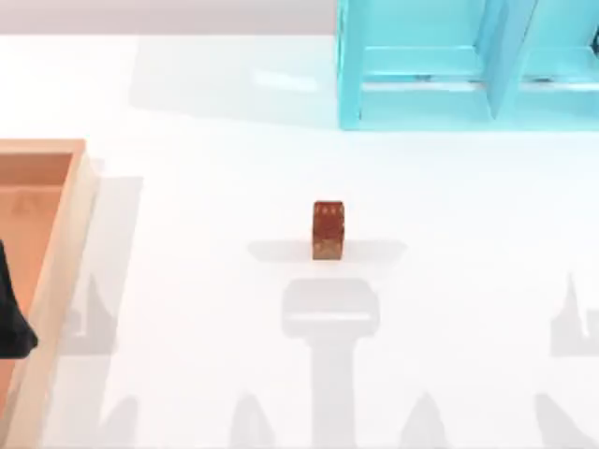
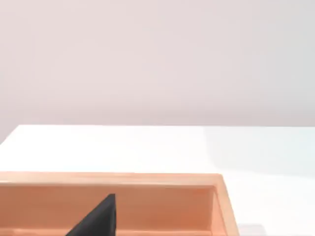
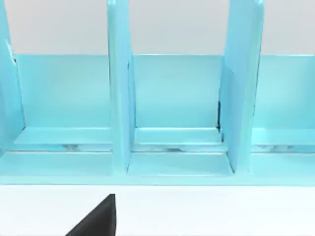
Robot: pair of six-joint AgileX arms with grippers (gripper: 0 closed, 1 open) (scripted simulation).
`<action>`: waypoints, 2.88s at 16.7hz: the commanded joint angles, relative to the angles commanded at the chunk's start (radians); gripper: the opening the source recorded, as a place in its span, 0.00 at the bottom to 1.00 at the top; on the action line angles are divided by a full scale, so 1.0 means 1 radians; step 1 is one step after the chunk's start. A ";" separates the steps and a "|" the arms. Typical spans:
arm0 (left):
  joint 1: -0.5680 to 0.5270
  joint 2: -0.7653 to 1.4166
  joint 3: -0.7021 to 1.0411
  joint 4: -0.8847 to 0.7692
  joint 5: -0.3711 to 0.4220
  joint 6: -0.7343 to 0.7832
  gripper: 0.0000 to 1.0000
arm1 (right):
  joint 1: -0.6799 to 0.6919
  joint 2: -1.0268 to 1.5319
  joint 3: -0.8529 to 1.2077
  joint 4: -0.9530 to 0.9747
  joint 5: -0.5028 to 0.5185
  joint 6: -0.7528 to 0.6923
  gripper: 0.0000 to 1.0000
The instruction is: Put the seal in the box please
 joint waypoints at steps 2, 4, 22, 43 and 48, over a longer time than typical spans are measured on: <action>0.000 0.000 0.000 0.000 0.000 0.000 1.00 | 0.000 0.000 0.000 0.000 0.000 0.000 1.00; -0.004 0.027 0.020 -0.023 -0.002 -0.005 1.00 | 0.000 0.000 0.000 0.000 0.000 0.000 1.00; -0.283 1.356 1.523 -0.861 -0.047 -0.409 1.00 | 0.000 0.000 0.000 0.000 0.000 0.000 1.00; -0.681 2.597 2.690 -1.664 0.008 -0.647 1.00 | 0.000 0.000 0.000 0.000 0.000 0.000 1.00; -0.677 2.592 2.650 -1.624 0.007 -0.645 1.00 | 0.000 0.000 0.000 0.000 0.000 0.000 1.00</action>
